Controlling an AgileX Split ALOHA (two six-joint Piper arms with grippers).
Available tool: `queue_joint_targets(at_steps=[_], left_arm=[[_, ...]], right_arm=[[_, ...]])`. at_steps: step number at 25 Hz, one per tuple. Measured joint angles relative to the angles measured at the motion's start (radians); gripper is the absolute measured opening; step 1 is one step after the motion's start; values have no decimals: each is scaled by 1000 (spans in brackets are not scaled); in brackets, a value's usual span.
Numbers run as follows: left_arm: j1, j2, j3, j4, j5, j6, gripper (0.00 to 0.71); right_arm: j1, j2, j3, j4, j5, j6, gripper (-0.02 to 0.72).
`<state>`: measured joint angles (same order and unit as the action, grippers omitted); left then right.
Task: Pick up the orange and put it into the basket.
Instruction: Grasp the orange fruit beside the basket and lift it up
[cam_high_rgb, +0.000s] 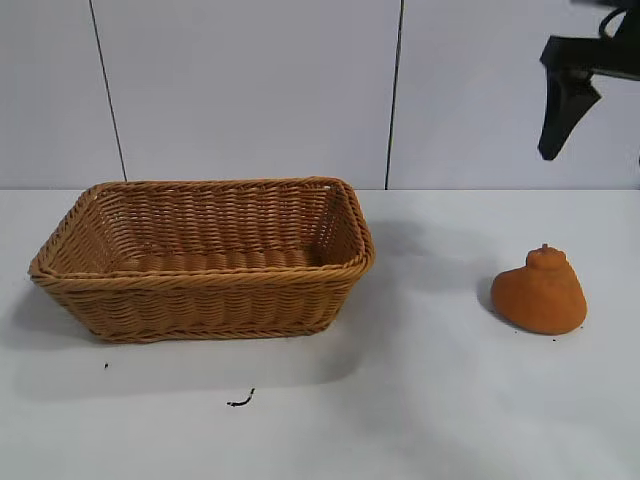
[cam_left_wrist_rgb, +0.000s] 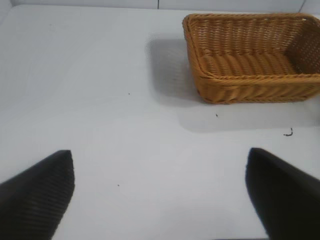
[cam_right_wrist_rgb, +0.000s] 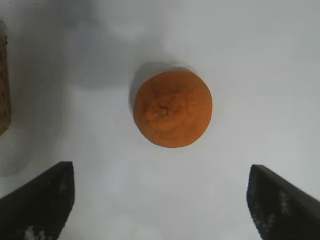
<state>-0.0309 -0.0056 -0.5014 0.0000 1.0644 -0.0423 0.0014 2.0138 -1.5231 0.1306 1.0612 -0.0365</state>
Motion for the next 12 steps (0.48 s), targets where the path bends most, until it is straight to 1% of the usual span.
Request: queue_joint_targets(at_steps=[4, 9, 11, 12], left_arm=[[0, 0, 0, 0, 0, 0, 666], [0, 0, 0, 0, 0, 0, 666], [0, 0, 0, 0, 0, 0, 666], [0, 0, 0, 0, 0, 0, 666]], right_arm=[[0, 84, 0, 0, -9, 0, 638], [0, 161, 0, 1, -59, 0, 638], [0, 182, 0, 2, -65, 0, 627], [0, 188, 0, 2, -72, 0, 610]])
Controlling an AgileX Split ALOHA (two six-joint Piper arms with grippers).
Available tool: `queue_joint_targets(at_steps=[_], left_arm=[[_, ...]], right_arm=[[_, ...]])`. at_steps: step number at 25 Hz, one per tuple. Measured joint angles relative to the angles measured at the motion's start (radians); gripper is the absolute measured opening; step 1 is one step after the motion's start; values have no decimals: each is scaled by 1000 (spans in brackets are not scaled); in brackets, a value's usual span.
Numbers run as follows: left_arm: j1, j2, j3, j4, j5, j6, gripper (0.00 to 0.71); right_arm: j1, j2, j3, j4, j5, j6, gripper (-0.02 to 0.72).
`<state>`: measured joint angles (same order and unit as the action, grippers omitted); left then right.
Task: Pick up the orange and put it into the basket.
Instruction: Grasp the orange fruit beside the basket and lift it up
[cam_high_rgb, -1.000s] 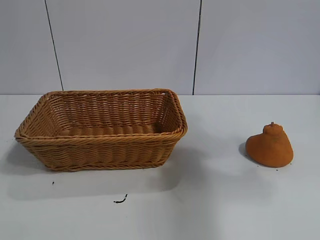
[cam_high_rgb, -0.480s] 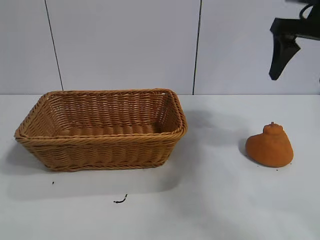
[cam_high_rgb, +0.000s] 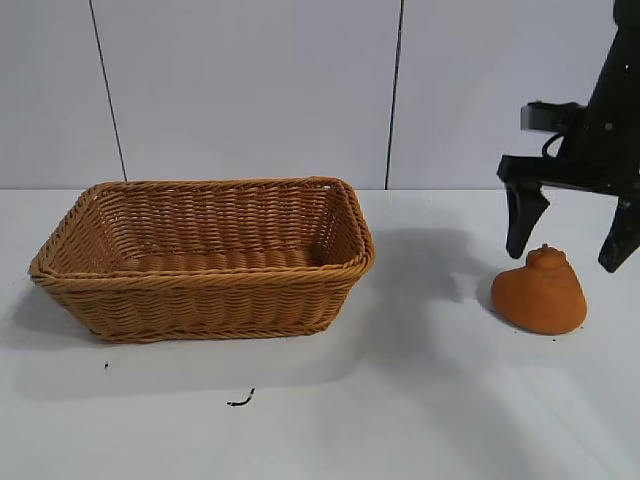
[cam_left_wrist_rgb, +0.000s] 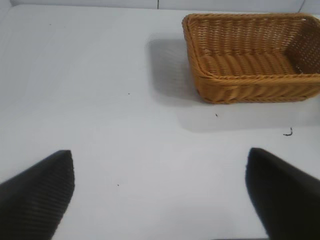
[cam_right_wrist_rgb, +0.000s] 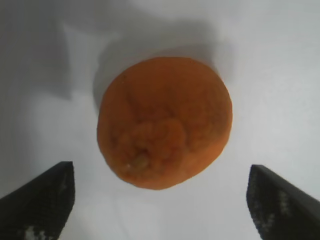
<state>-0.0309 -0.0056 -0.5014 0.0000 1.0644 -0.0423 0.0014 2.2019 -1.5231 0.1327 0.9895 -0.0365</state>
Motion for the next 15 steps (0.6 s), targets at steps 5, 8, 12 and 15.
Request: queue_joint_targets(at_steps=[5, 8, 12, 15], left_arm=[[0, 0, 0, 0, 0, 0, 666], [0, 0, 0, 0, 0, 0, 666], [0, 0, 0, 0, 0, 0, 666], [0, 0, 0, 0, 0, 0, 666]], right_arm=[[0, 3, 0, 2, -11, -1, 346], [0, 1, -11, 5, 8, -1, 80], [5, -4, -71, 5, 73, -1, 52], [24, -24, -145, 0, 114, -1, 52]])
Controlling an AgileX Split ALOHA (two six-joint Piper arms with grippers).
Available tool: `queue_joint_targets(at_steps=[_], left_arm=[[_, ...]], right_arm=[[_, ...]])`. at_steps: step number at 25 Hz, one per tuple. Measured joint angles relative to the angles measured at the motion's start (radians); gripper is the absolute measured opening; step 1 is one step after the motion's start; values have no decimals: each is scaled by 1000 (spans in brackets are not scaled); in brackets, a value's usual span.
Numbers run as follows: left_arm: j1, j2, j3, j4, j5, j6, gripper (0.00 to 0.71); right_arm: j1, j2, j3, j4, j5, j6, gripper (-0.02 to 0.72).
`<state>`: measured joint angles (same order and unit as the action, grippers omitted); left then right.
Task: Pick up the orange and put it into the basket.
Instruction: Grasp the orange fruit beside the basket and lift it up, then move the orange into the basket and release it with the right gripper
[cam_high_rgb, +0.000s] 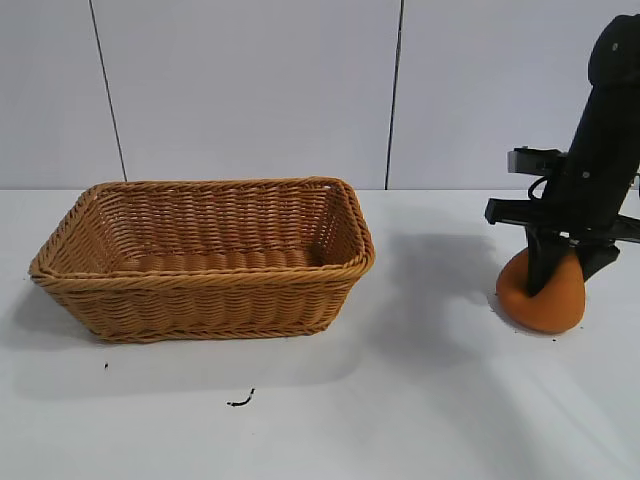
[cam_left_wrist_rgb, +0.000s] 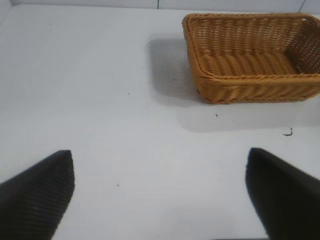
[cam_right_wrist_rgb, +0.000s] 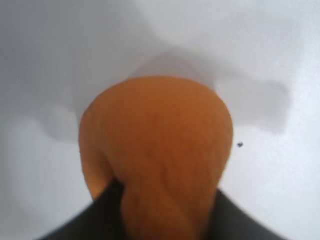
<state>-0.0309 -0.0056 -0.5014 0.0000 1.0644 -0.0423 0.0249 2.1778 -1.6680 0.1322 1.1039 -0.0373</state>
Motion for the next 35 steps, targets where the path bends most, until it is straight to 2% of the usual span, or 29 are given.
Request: queue_joint_targets(at_steps=[7, 12, 20, 24, 30, 35], left_arm=[[0, 0, 0, 0, 0, 0, 666], [0, 0, 0, 0, 0, 0, 666], [0, 0, 0, 0, 0, 0, 666], [0, 0, 0, 0, 0, 0, 666], [0, 0, 0, 0, 0, 0, 666], [0, 0, 0, 0, 0, 0, 666]], right_arm=[[71, -60, -236, -1, 100, 0, 52], [149, -60, -333, -4, 110, 9, 52], [336, -60, -340, -4, 109, 37, 52], [446, -59, -340, -4, 59, 54, 52], [582, -4, -341, -3, -68, 58, 52], [611, 82, -341, -3, -160, 83, 52]])
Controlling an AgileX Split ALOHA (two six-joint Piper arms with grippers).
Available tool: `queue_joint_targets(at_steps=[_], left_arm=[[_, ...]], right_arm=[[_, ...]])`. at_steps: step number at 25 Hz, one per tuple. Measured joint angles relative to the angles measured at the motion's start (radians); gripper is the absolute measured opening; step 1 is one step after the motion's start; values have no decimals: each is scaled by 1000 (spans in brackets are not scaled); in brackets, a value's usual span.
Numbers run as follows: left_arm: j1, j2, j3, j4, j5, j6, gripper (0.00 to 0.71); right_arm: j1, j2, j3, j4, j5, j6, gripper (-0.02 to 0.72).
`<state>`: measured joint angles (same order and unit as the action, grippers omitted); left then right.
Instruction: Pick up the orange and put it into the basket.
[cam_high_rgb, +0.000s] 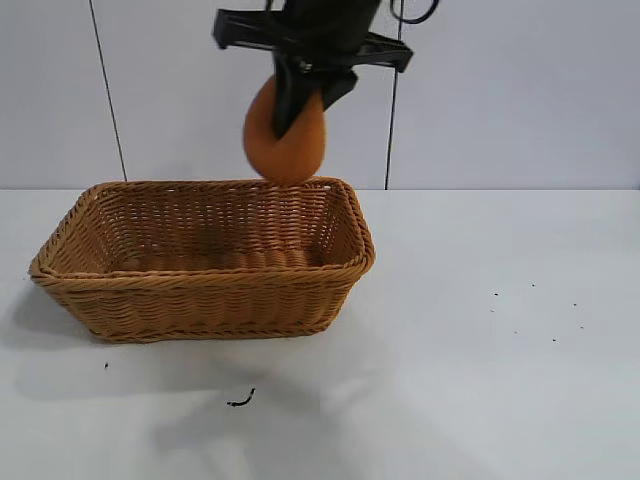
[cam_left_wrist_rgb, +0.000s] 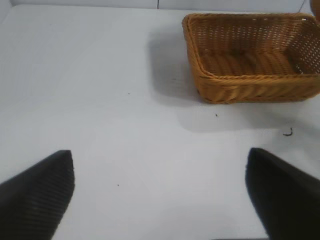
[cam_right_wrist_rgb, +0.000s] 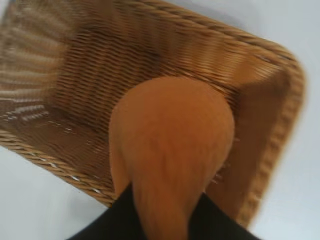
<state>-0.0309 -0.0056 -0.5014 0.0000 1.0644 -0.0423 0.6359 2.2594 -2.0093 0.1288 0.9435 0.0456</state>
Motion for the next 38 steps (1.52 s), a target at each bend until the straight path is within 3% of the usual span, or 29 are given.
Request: queue_joint_targets(at_steps=[6, 8, 10, 12, 14, 16, 20, 22, 29, 38], left_arm=[[0, 0, 0, 0, -1, 0, 666], [0, 0, 0, 0, -1, 0, 666], [0, 0, 0, 0, -1, 0, 666], [0, 0, 0, 0, -1, 0, 666], [0, 0, 0, 0, -1, 0, 666], [0, 0, 0, 0, -1, 0, 666], [0, 0, 0, 0, -1, 0, 666], [0, 0, 0, 0, -1, 0, 666], [0, 0, 0, 0, -1, 0, 666], [0, 0, 0, 0, -1, 0, 666]], right_arm=[[1, 91, 0, -1, -7, 5, 52], [1, 99, 0, -1, -6, 8, 88], [1, 99, 0, -1, -6, 8, 208], [1, 99, -1, -1, 1, 8, 415], [1, 99, -18, -1, 33, 8, 578], [1, 99, -53, -5, 90, 8, 653], [1, 99, -175, -65, 225, 20, 687], [1, 99, -236, -106, 257, 35, 692], [-71, 96, -306, -186, 271, 66, 694], [-304, 96, -306, -202, 272, 69, 694]])
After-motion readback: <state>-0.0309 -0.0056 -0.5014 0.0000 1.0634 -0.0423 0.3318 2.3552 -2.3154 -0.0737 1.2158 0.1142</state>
